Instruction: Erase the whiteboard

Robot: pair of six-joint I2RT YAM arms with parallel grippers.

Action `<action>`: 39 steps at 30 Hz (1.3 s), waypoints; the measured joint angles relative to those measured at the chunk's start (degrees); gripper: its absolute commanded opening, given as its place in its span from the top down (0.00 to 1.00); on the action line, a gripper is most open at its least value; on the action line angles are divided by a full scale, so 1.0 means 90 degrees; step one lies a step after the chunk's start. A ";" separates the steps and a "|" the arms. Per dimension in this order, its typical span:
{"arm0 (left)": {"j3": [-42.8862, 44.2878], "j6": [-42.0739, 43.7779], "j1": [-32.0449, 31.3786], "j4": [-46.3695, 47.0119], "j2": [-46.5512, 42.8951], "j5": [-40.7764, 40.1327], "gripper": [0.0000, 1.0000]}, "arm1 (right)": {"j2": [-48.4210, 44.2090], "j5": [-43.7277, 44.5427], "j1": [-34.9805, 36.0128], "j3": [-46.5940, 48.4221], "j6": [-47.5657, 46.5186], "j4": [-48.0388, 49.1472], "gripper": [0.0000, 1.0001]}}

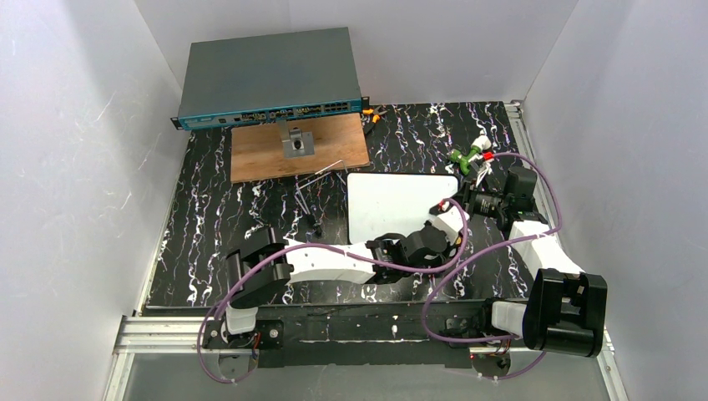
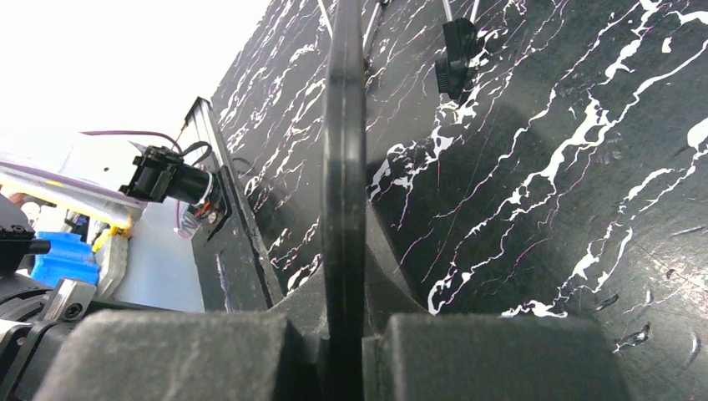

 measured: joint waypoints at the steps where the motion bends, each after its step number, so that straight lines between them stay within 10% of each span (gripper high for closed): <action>1: 0.0002 0.0002 0.0000 -0.0036 0.0002 -0.0075 1.00 | 0.0000 0.0024 -0.0002 0.0000 0.0000 0.0007 0.99; 16: -0.0709 0.0034 0.0376 -0.0440 -0.0542 -0.1231 1.00 | 0.0000 0.0189 -0.0002 -0.0002 -0.0017 0.0092 0.99; 39: 0.1190 0.0976 -0.0068 -0.1515 0.0420 -0.0498 1.00 | 0.0000 0.0187 -0.0010 0.0000 0.0024 0.0053 0.99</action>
